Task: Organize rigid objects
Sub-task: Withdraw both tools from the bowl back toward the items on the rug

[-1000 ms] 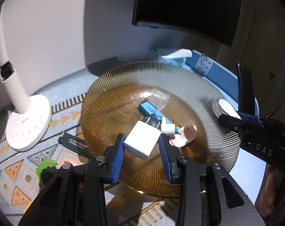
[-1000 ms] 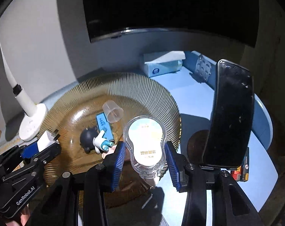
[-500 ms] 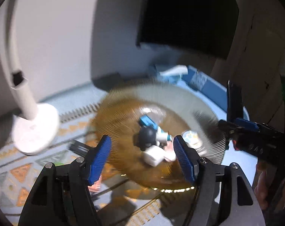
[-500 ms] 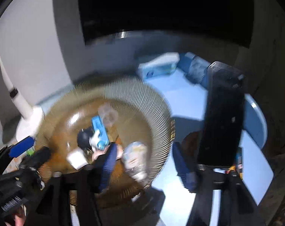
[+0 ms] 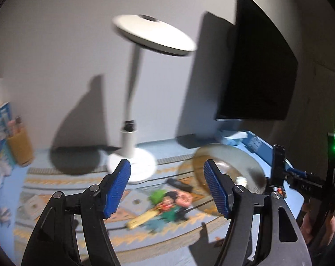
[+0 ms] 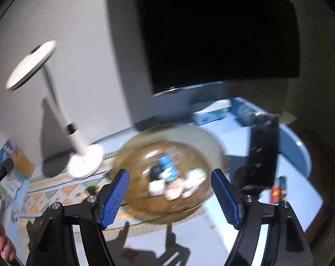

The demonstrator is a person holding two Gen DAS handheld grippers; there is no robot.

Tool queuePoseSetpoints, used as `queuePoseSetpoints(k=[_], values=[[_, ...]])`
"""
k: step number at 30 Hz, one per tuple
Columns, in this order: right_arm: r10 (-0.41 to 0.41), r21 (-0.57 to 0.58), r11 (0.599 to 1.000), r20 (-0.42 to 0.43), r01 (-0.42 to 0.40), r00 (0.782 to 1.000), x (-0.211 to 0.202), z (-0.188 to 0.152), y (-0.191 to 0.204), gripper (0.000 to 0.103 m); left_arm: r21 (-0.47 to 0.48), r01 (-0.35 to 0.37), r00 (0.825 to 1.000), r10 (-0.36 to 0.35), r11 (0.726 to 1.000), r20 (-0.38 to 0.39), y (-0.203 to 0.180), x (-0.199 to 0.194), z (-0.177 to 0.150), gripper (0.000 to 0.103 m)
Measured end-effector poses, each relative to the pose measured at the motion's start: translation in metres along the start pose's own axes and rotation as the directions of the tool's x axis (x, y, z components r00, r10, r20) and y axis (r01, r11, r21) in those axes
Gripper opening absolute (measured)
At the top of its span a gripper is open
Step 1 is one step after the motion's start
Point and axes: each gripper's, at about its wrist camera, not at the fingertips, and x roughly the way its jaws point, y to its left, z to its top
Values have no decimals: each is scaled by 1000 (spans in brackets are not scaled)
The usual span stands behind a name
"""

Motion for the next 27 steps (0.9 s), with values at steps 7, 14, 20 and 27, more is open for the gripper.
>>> queuePoseSetpoints(k=[7,14,20,27], values=[[111,-114,986,-86,-121,990,19,-46,70,75,17,-162,983,163,987,-79,31,-6,-44,67],[135,-179,971,-137,-159,981,39,-85,108,75,64,-227,964,234,972,-129,40,8,-85,67],[150,-173,968,-180,-181,972,65,-110,111,75,78,-239,952,249,968,-177,45,25,-117,67],[127,-193,968,-192,-164,973,97,-133,109,75,47,-243,934,247,969,-258,56,64,-155,67]])
